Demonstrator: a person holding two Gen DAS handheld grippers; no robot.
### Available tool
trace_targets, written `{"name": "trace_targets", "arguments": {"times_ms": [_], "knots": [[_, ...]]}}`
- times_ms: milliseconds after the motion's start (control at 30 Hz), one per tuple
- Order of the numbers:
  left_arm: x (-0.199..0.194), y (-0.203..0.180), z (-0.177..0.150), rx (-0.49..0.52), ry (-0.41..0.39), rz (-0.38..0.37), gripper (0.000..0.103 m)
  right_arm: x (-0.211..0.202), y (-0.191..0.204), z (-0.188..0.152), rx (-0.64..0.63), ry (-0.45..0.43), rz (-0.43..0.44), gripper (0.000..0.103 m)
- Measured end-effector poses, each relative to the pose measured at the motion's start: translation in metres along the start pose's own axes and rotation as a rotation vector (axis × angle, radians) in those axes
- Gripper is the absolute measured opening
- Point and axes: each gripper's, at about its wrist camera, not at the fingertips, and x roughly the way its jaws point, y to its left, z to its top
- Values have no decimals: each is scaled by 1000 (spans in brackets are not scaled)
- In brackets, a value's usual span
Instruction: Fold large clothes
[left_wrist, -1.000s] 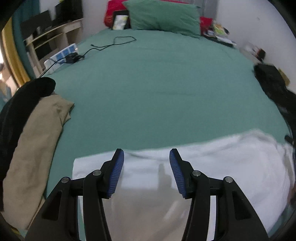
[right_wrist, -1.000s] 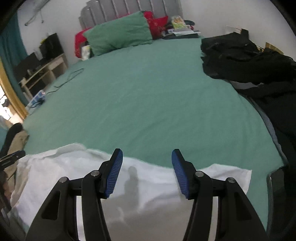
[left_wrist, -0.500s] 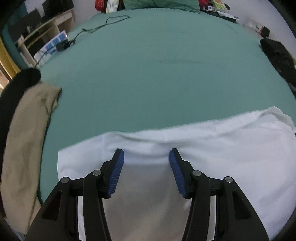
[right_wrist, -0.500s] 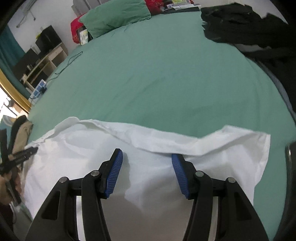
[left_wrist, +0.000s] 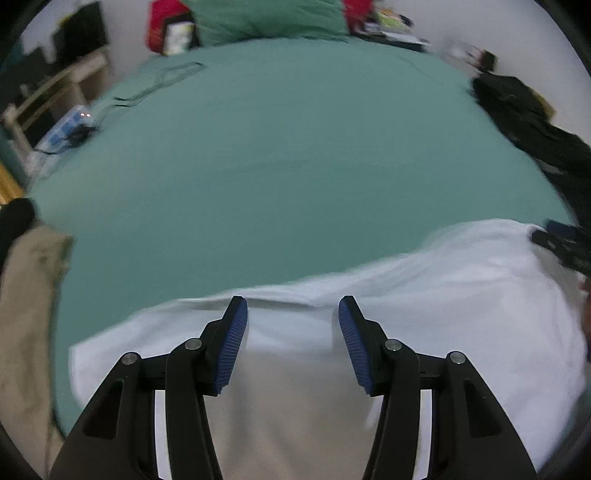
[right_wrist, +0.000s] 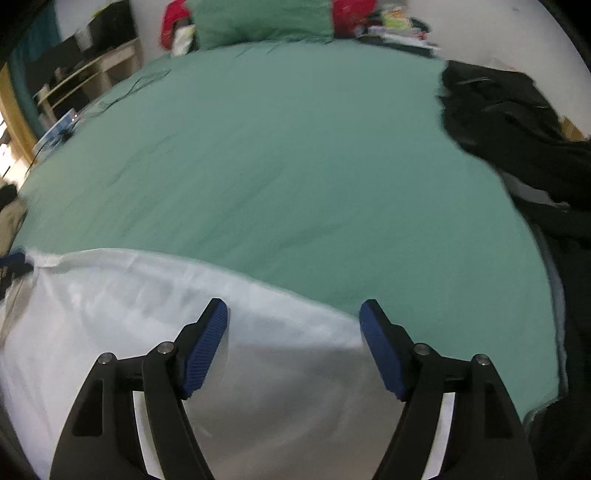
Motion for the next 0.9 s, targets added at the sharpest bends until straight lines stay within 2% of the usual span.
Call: {"name": "trace_targets", "arguments": {"times_ms": [67,167,267,400,533,633,667,767,900], "knots": [[9,-6,5,12,16,5,55,-3,-6,1,44,-20,-22,75],[19,-14,7,-12,28,74,55,-18,-10,-1,55,-54,-58,75],[23,-2,9,-78,15,109,55,-31,-8,-9,11,-59,-72,75],[15,21,4,-126,-2,197,55,-38,-15,-26,-24,-35,-112,75],[-13,62,-22,-239,-13,256,55,-43,-28,-48,-72,-5,-264,75],[-34,86,-45,-257,-43,324,55,-65,-38,-60,-47,-43,-279,75],[-38,97,-57,-284,-23,322,55,-69,-40,-62,-35,-51,-270,75],[-41,121,-89,-367,45,254,55,-82,-47,-74,13,-54,-229,75],[-49,130,-117,-396,45,198,55,-93,-42,-94,54,-49,-175,75]]}}
